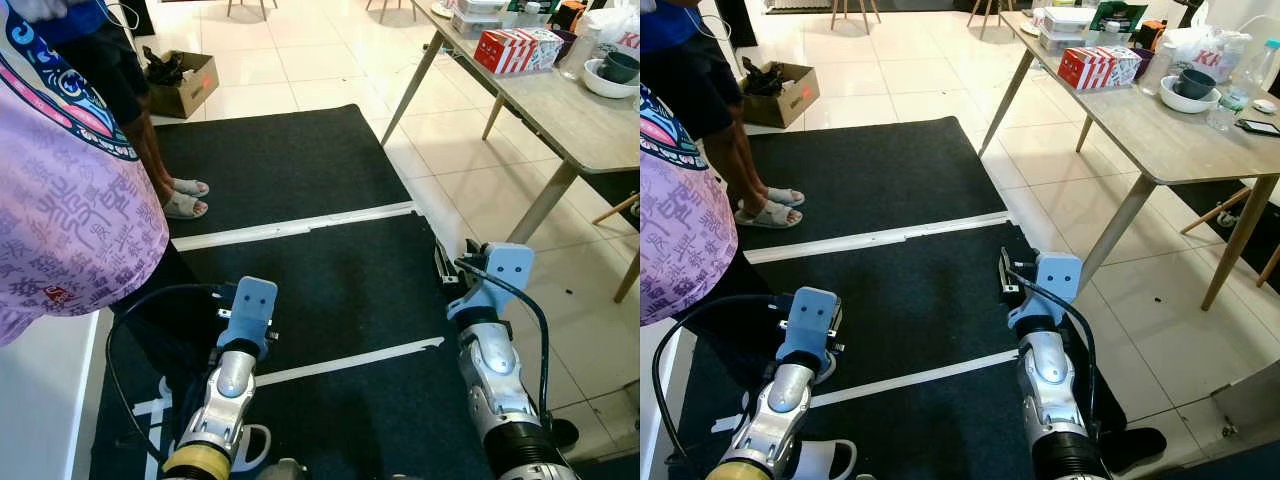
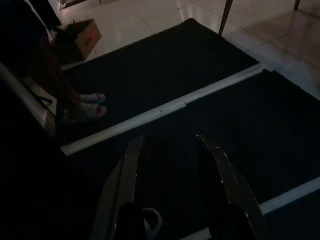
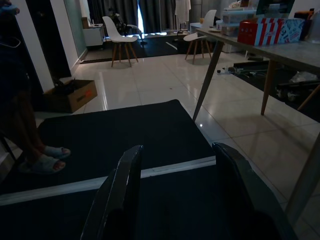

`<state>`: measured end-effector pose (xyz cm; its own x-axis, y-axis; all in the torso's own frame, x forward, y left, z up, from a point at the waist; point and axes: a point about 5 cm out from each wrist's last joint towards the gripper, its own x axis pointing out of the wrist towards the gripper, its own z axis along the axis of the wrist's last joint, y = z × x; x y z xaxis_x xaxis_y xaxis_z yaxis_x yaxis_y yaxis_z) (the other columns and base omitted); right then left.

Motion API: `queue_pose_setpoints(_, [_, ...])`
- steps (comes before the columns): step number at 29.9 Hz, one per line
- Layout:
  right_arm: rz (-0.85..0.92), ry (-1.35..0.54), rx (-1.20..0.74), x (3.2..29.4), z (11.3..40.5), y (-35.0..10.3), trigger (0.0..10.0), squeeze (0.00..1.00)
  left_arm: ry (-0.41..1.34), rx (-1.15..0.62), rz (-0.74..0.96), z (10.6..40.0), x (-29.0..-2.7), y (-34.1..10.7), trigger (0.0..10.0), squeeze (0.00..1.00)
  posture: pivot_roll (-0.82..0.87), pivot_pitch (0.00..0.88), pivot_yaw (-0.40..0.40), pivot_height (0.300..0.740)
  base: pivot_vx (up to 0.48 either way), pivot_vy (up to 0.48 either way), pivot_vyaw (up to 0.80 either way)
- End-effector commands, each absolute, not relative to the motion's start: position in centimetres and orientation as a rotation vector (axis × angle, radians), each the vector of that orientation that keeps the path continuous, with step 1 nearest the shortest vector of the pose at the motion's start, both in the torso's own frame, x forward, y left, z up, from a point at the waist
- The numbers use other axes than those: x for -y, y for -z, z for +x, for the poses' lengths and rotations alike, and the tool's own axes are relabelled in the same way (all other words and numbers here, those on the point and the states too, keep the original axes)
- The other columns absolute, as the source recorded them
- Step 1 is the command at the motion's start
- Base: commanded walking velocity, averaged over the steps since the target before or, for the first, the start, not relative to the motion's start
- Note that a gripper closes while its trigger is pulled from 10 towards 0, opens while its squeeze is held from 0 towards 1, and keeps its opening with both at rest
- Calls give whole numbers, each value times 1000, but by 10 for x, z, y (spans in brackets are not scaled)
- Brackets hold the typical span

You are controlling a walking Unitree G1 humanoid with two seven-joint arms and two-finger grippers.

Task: Restocking fridge

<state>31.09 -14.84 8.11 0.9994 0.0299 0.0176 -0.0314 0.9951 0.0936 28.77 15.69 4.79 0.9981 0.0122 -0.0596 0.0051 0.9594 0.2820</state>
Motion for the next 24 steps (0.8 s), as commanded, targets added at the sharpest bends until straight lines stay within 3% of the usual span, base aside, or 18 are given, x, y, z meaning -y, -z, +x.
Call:
queue_pose_setpoints(1, [88,-36,7,147,309,-80,10000,0,2,-77,289,288,-153,-45,10000,0,-21,35,-22,740,0,0,0])
queue_pose_setpoints(9, [80,-37,6,148,309,-81,10000,0,-13,-75,282,288,-154,-46,10000,0,-23,43,-29,740,206,0,0])
queue_pose_setpoints(24, [63,-46,-11,145,307,-78,10000,0,-8,-82,279,287,-153,-44,10000,0,-26,62,-27,740,466,0,0])
